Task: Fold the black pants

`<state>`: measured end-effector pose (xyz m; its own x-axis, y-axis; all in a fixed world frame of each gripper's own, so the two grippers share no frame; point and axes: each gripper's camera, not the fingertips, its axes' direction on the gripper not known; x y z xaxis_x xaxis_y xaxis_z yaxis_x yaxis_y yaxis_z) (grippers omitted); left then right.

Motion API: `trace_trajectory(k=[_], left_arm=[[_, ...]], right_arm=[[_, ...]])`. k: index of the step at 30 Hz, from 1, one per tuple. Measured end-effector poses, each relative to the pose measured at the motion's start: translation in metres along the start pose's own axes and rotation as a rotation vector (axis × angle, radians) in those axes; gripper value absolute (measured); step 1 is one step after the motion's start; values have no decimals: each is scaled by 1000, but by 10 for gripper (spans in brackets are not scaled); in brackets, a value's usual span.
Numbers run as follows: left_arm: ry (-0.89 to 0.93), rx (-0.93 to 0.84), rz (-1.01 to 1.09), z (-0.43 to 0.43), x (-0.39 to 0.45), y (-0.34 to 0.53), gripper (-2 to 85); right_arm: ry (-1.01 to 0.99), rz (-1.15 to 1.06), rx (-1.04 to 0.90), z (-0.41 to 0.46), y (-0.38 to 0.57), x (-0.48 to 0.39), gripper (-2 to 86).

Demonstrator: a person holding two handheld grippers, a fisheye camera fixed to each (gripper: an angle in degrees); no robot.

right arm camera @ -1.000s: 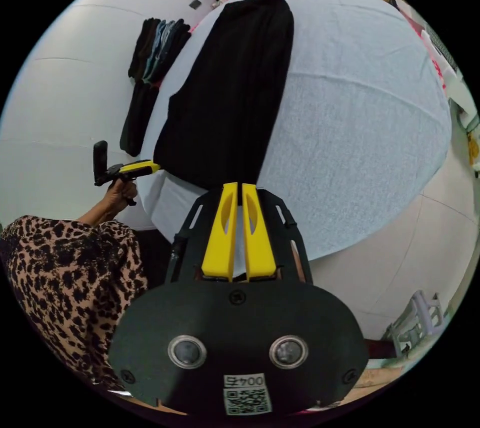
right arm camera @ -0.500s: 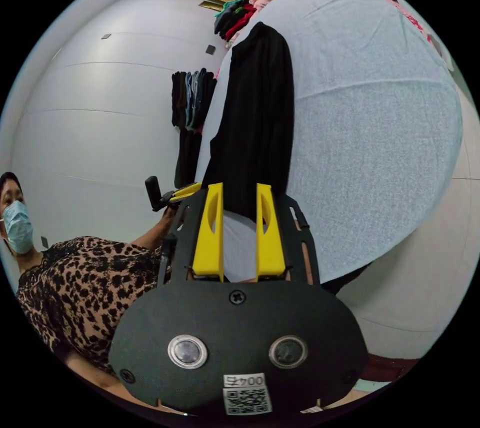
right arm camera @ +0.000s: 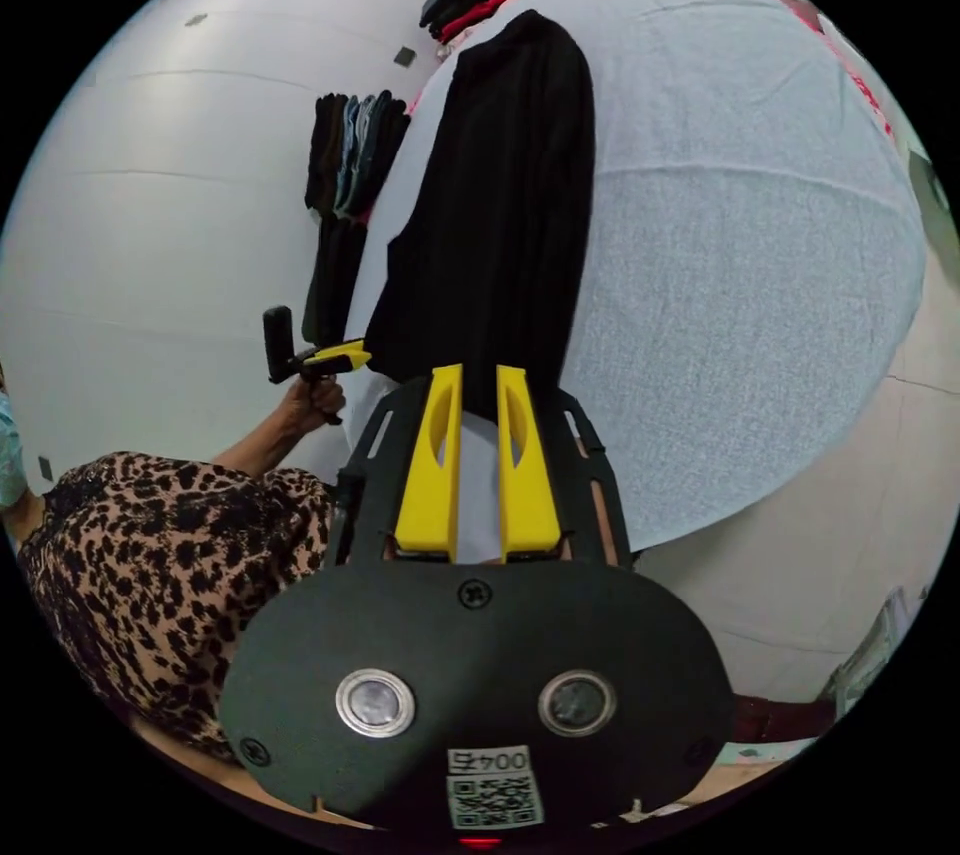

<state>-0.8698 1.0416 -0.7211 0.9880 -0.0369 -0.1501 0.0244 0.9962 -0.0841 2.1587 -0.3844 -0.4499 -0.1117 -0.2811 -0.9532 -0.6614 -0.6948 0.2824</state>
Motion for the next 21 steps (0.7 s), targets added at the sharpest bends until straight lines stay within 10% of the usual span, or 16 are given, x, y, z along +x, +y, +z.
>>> trace_trajectory(k=[10, 21], left_arm=[[-7, -32, -15, -4, -12, -3, 78], [15, -40, -40, -12, -29, -5, 78]], right_arm=[[322, -217, -42, 19, 8, -59, 80], [104, -52, -1, 12, 7, -18, 106]])
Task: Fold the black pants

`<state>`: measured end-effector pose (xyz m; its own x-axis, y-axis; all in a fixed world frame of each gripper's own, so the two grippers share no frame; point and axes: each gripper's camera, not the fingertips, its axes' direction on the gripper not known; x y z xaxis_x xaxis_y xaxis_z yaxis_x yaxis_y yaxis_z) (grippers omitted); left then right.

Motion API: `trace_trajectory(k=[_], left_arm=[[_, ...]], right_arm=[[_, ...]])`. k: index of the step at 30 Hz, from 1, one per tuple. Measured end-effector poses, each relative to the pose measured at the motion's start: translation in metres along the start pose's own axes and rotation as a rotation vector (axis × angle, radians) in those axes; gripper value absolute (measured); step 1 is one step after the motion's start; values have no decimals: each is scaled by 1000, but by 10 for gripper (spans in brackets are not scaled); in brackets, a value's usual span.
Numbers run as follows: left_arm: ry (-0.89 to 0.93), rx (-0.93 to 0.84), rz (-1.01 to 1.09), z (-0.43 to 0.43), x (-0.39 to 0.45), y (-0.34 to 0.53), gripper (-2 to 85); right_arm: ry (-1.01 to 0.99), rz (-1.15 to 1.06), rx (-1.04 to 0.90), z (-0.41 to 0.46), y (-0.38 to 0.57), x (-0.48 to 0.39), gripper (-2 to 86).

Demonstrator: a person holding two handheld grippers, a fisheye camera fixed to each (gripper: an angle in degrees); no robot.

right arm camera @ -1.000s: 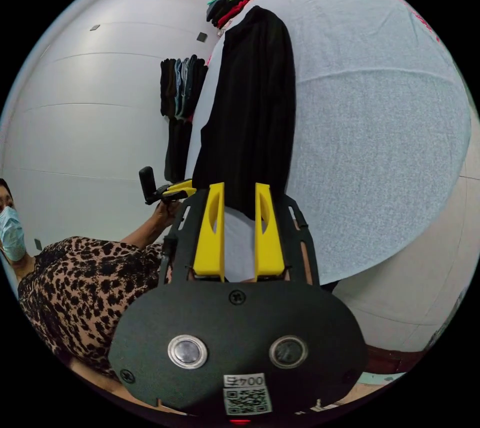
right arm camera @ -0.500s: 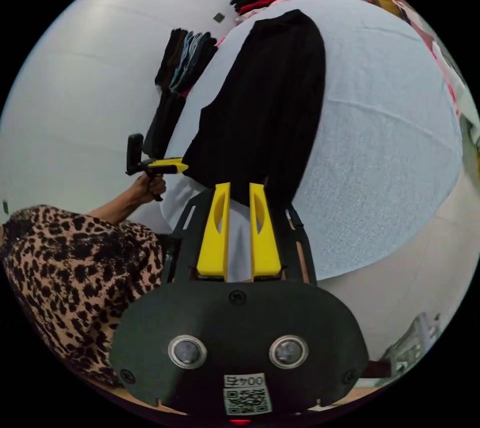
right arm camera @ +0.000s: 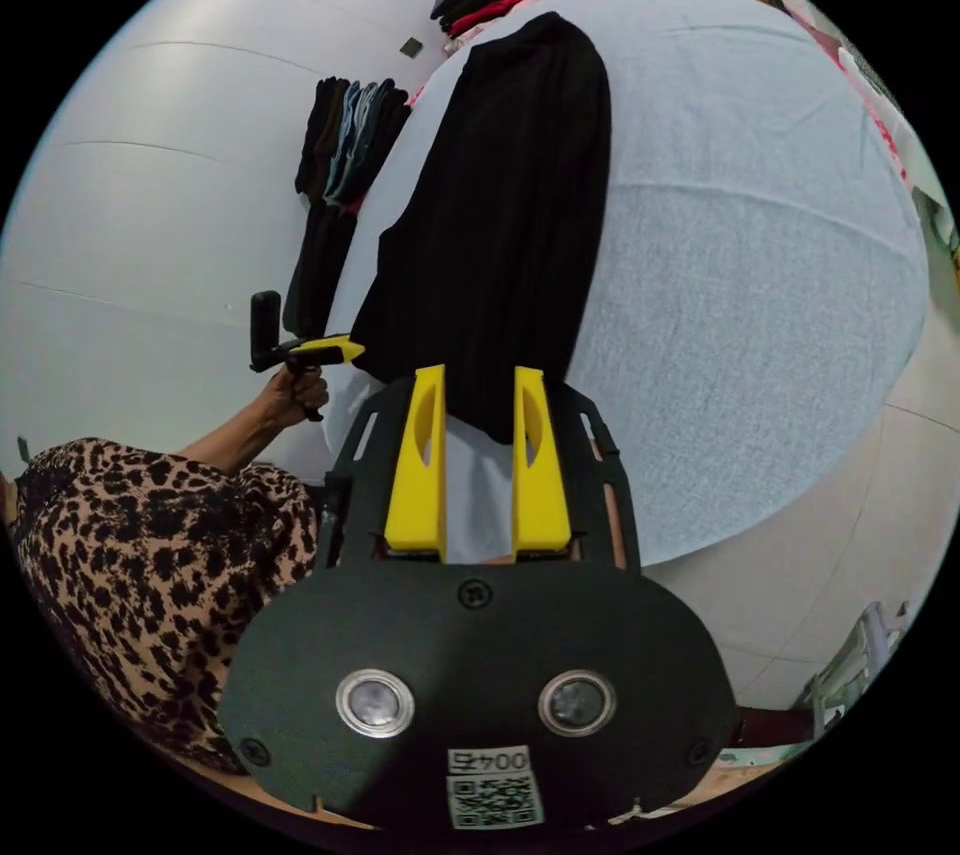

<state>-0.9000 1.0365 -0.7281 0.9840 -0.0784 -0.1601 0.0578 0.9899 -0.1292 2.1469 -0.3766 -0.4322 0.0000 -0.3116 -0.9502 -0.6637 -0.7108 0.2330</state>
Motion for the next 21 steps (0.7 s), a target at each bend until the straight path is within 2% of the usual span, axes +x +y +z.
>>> trace_trajectory(k=[3, 8, 11, 14, 16, 18, 21], left_arm=[[33, 16, -24, -4, -7, 0, 77], [105, 18, -76, -3, -22, -5, 65], [165, 37, -95, -9, -24, -12, 47], [193, 143, -8, -47, 3, -5, 42], [175, 138, 23, -57, 6, 4, 40], [207, 119, 10, -49, -3, 14, 38], [186, 57, -49, -25, -18, 19, 37]], right_arm=[[-40, 13, -52, 4, 4, 3, 98], [-246, 125, -6, 1, -2, 23, 74], [-295, 157, 25, -3, -9, 17, 51], [-187, 41, 99, -38, -3, -26, 47], [-162, 12, 84, -44, 5, -33, 47], [-210, 68, 25, -31, 13, -22, 46], [-178, 124, -6, -17, 22, -22, 46]])
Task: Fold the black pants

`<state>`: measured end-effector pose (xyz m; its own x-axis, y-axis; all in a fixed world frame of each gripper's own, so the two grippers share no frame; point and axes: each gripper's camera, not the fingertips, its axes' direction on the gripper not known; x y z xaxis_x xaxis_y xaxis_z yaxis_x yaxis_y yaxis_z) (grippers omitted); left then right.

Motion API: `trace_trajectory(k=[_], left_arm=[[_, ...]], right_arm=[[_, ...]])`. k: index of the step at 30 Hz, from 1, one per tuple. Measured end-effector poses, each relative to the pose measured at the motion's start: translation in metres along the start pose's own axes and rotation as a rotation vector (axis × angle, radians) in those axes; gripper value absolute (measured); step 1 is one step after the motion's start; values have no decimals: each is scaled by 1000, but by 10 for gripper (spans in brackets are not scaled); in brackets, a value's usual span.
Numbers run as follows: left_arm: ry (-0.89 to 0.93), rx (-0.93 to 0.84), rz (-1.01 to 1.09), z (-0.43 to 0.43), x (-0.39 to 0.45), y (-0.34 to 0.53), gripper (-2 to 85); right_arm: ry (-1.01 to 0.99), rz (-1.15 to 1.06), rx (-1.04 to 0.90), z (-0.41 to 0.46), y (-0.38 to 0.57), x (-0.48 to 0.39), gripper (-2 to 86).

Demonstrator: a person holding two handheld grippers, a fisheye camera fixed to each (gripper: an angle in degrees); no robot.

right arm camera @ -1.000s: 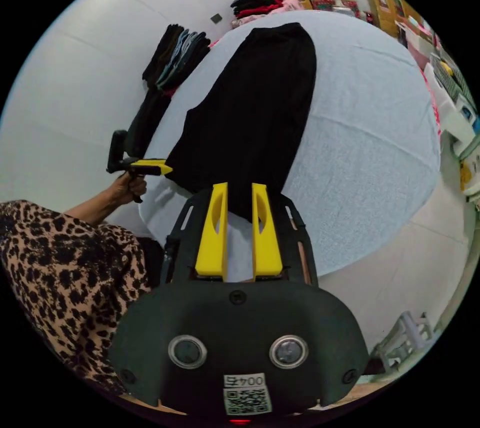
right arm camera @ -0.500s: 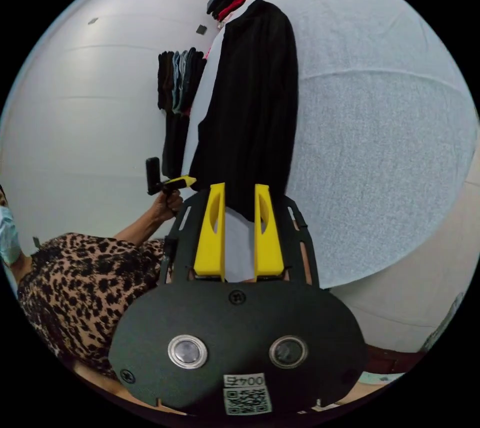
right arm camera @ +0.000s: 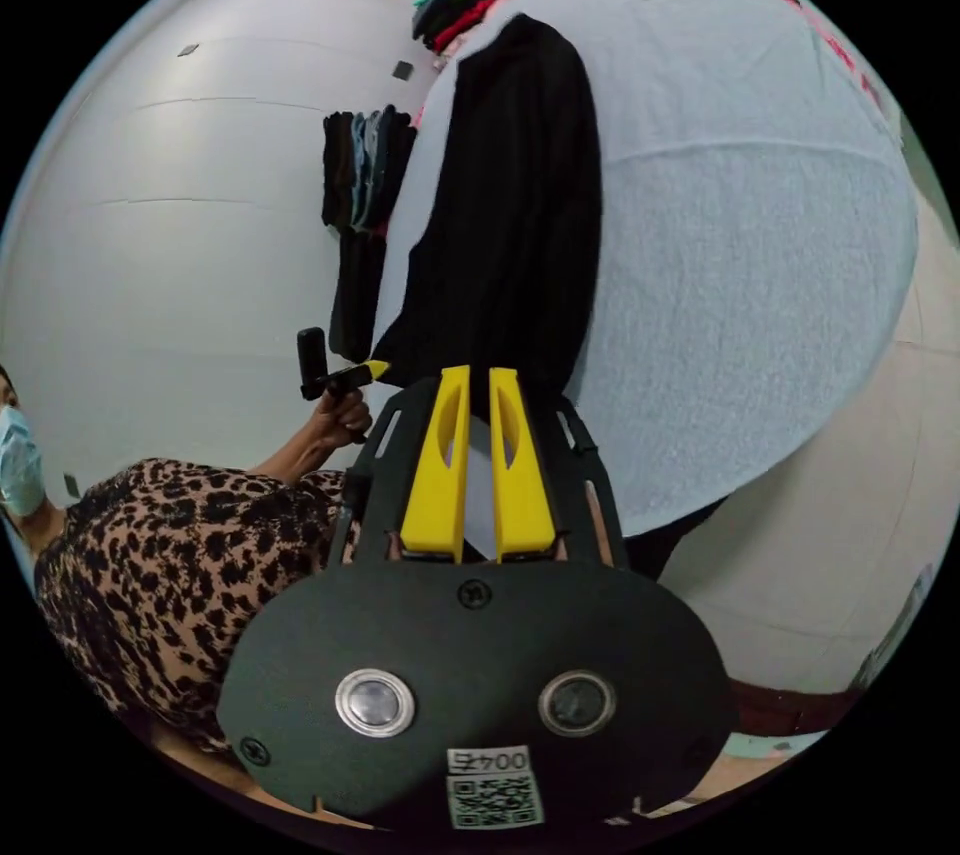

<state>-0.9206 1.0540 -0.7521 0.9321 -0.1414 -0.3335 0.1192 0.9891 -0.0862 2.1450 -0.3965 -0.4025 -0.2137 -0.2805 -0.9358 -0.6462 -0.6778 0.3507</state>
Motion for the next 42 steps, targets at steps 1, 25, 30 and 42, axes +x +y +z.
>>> trace_trajectory(k=[1, 25, 30, 42], left_arm=[[-5, 25, 11, -3, 5, 1, 37], [-168, -27, 34, 24, 5, 40, 25], [-168, -7, 33, 23, 8, 37, 25], [-260, 90, -3, -24, -4, 38, 6]], right_arm=[[14, -39, 32, -3, 4, -15, 46], [421, -150, -123, 27, 4, -182, 85], [551, -233, -285, 87, -51, -231, 78], [748, -188, -604, 173, -110, -276, 58]])
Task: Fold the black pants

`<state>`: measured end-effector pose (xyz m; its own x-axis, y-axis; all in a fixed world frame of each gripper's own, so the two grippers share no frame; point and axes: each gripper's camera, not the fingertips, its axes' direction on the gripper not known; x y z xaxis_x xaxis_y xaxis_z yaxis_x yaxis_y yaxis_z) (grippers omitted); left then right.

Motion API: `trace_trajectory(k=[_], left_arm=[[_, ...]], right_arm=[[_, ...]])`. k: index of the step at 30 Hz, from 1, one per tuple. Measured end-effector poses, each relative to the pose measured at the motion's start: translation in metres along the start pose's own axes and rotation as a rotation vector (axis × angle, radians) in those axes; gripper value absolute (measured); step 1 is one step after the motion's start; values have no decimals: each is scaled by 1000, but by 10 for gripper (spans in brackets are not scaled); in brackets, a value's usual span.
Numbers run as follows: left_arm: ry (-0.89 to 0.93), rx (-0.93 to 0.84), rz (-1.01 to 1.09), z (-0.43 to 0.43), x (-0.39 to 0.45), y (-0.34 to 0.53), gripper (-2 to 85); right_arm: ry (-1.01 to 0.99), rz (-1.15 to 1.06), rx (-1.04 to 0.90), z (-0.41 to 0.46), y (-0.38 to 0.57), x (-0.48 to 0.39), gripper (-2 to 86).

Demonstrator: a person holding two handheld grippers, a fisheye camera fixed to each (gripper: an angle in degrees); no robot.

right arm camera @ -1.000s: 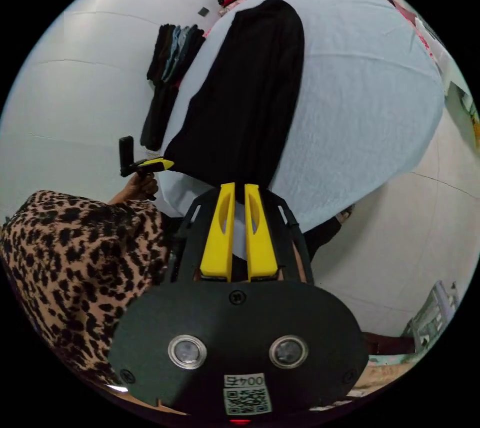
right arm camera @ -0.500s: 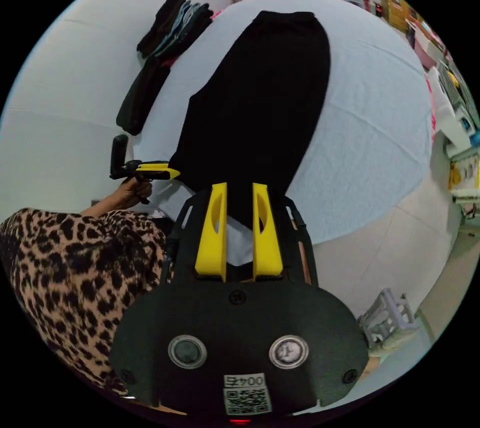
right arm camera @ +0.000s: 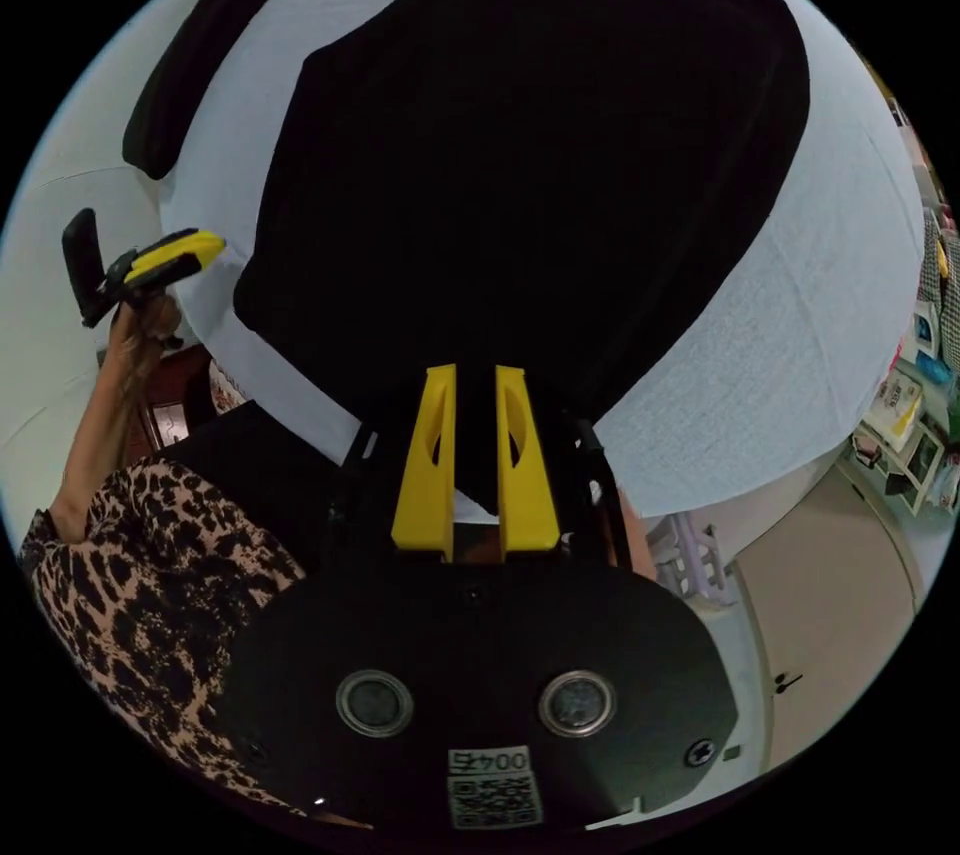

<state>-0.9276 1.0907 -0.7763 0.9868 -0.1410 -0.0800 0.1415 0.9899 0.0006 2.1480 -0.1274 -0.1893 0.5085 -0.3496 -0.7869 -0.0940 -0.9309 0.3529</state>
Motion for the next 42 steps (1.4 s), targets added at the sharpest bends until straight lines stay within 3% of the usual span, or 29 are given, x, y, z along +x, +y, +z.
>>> trace_trajectory(k=[9, 17, 23, 32, 42], left_arm=[[-234, 37, 75, 7, -13, -80, 16], [-375, -63, 296, 46, 12, -138, 64], [-388, -108, 374, 67, 21, -158, 84], [-301, -72, 395, 67, 26, -173, 87], [-327, -117, 433, 87, 27, -183, 79]], right_arm=[[-121, 98, 57, -22, -5, -6, 55], [47, -81, 58, -38, -16, -51, 50], [151, -104, 0, -45, -32, -79, 46], [144, -104, -7, -56, -43, -92, 48], [72, -13, -20, -62, -55, -89, 51]])
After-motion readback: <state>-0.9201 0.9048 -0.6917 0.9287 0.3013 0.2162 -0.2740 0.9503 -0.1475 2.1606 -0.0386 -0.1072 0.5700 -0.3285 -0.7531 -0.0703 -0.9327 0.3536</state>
